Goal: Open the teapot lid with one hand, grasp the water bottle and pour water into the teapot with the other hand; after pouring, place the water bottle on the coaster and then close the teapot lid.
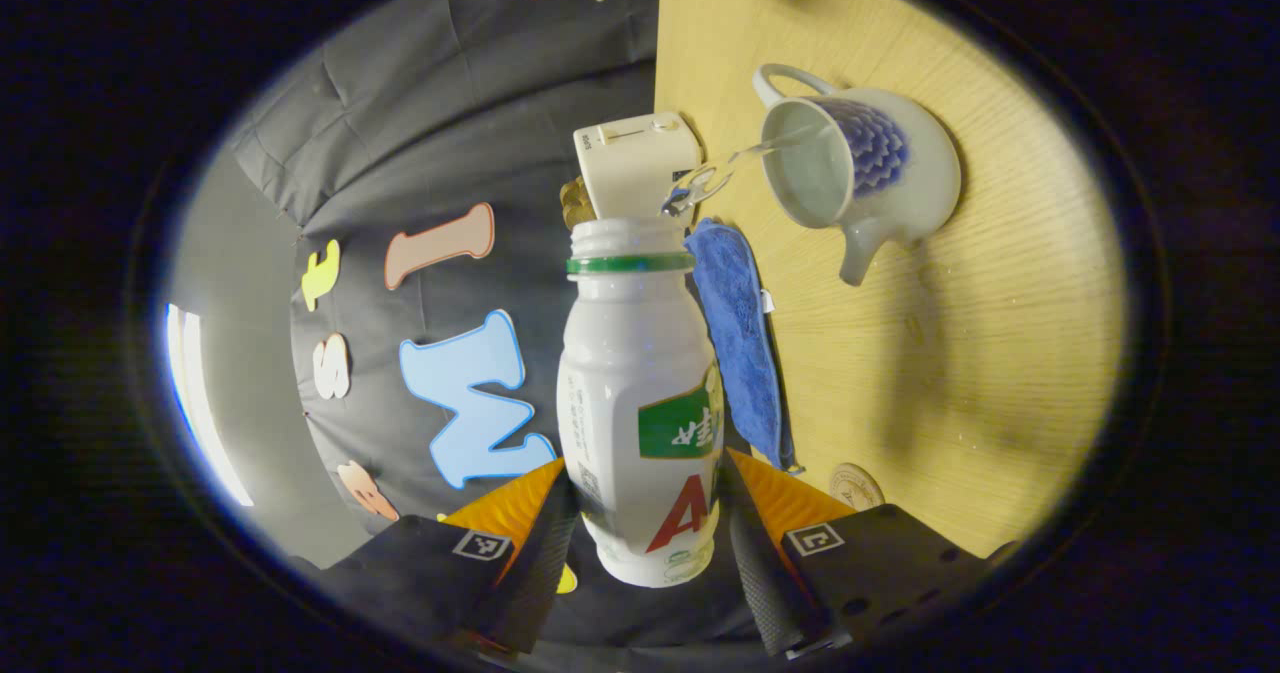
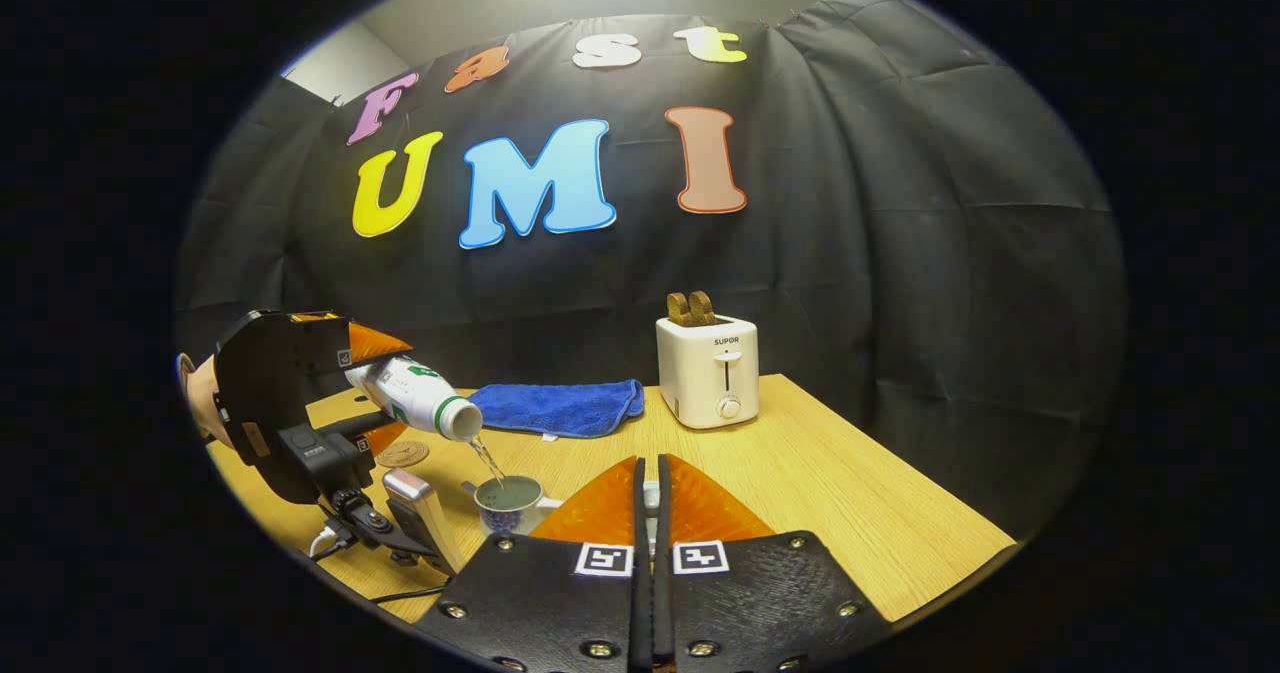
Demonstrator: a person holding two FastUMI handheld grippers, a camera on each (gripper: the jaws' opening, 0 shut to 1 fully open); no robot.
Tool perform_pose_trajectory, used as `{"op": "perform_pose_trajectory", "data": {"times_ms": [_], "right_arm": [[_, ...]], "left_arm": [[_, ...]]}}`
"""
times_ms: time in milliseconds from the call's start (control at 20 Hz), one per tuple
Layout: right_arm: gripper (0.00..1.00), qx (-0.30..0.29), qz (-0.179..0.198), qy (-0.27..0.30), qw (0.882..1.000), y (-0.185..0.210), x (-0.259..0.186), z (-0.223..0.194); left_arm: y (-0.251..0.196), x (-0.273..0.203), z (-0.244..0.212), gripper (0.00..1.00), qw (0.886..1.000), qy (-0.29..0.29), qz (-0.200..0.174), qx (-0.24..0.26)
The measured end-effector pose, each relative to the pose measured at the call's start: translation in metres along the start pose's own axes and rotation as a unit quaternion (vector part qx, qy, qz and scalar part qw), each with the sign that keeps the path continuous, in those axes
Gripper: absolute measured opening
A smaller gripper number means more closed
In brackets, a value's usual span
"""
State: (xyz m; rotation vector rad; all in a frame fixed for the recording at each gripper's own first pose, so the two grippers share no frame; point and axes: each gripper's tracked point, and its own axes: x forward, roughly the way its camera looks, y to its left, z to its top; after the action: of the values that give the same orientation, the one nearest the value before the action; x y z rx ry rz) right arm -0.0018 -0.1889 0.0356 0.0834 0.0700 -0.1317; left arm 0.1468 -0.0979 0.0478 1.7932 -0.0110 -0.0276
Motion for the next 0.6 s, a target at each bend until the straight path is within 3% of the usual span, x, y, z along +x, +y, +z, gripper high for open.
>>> {"op": "perform_pose_trajectory", "data": {"times_ms": [600], "right_arm": [[0.00,0.001,0.004,0.002,1.000,0.000,0.003,-0.002]], "left_arm": [[0.012,0.003,-0.007,0.91,0.999,-0.002,0.009,0.036]]}}
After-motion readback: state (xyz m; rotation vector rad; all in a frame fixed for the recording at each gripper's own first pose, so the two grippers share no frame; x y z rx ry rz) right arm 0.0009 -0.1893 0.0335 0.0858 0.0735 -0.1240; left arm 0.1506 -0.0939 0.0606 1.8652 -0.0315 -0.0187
